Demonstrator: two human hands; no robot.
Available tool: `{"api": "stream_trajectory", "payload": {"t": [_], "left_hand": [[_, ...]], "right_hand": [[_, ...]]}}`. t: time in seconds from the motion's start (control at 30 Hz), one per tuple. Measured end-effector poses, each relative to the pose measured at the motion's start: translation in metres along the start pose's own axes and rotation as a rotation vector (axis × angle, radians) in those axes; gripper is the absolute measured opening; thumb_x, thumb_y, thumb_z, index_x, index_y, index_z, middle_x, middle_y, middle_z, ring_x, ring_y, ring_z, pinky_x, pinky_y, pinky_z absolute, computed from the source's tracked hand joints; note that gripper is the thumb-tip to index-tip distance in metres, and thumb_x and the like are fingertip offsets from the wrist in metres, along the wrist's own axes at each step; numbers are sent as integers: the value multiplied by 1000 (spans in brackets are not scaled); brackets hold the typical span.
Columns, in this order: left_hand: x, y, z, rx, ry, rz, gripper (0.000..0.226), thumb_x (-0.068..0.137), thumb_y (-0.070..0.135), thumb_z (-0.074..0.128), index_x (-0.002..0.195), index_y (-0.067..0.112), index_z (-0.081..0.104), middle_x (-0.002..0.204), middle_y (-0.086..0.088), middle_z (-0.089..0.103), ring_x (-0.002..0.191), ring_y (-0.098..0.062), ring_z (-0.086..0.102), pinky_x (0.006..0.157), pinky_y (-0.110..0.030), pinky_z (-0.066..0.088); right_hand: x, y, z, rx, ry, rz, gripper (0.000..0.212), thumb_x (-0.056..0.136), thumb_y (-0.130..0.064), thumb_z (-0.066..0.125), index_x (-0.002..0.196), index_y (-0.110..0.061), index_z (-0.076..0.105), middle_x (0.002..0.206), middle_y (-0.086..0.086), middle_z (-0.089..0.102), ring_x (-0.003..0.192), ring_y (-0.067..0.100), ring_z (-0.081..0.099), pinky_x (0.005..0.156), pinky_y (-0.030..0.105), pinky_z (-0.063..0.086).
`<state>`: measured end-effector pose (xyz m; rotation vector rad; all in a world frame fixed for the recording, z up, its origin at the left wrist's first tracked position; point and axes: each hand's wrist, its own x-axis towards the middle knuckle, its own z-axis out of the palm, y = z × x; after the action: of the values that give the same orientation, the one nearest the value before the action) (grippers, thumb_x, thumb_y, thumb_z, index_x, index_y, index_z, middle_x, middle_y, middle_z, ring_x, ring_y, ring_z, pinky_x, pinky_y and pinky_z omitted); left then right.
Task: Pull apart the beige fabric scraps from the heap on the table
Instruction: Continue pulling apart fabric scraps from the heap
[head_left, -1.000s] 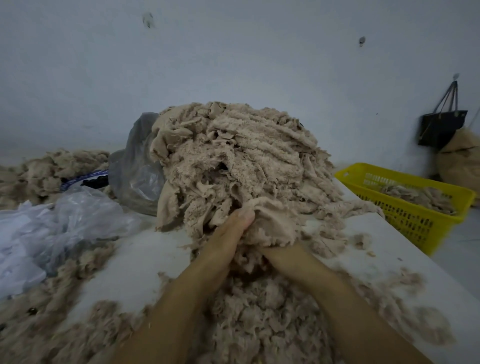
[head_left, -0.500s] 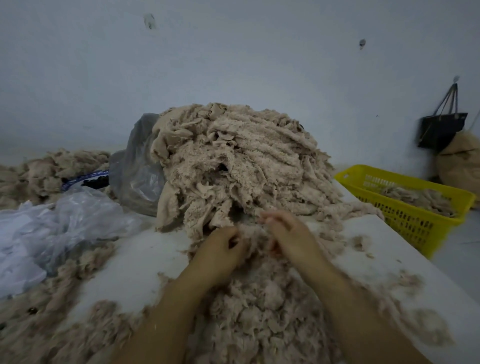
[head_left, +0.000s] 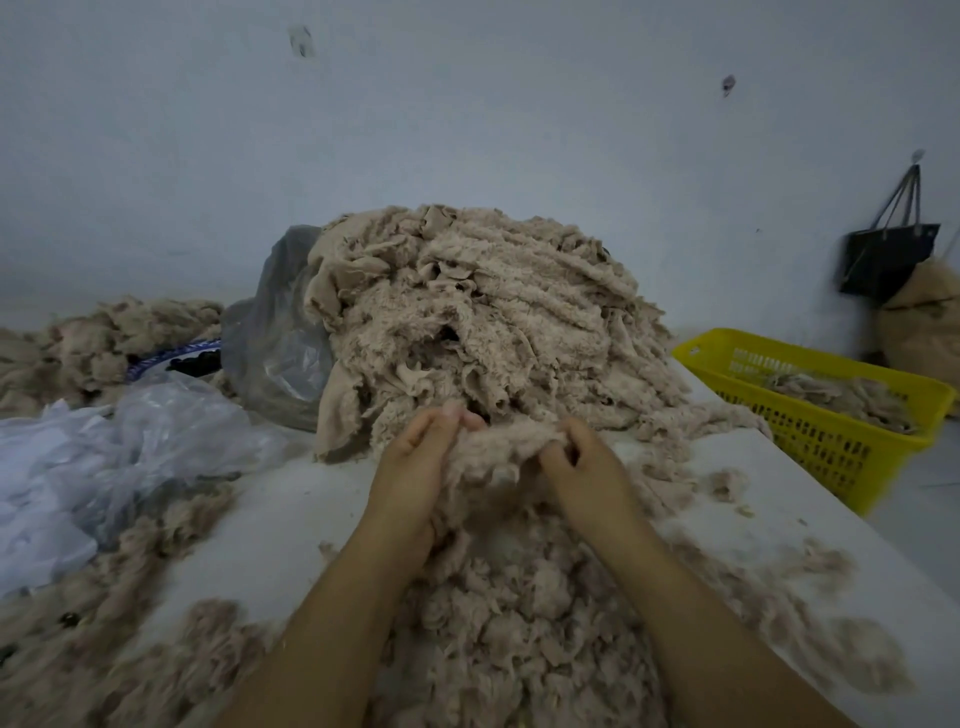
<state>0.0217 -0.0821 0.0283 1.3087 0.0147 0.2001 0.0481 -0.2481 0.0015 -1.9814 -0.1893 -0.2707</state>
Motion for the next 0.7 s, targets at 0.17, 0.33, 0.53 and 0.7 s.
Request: {"api": "stream_trajectory", "payload": {"t": [0.17, 0.33, 0.53, 0.7], "left_hand": [[9, 3, -11, -191, 192, -68, 44, 100, 42, 54, 62, 28, 71, 57, 1, 59, 41, -13, 54, 39, -22, 43], [19, -6, -25, -317, 548, 12, 30, 103, 35, 51, 78, 23, 62, 53, 9, 52, 40, -6, 47, 39, -18, 40], [21, -11, -32, 106, 538, 20, 38, 100, 39, 52, 76, 17, 71, 58, 7, 58, 49, -9, 49, 51, -25, 36], [9, -17, 0, 712, -81, 222, 41, 80, 83, 44, 96, 51, 64, 120, 23, 55, 107, 17, 48, 81, -4, 36]], "right_hand": [[3, 2, -11, 96, 232, 141, 30, 101, -29, 47, 117, -5, 48, 93, 20, 47, 102, 11, 49, 55, 41, 38], [3, -6, -11, 234, 412, 187, 29, 103, -29, 44, 117, -4, 52, 77, 14, 30, 62, 29, 39, 61, 49, 33], [11, -6, -25, 532, 445, 287, 45, 104, -45, 41, 93, -6, 61, 75, 12, 59, 68, 20, 59, 62, 40, 52], [0, -15, -15, 545, 138, 157, 39, 95, -55, 50, 74, -34, 76, 76, -14, 76, 72, 2, 72, 59, 18, 56]]}}
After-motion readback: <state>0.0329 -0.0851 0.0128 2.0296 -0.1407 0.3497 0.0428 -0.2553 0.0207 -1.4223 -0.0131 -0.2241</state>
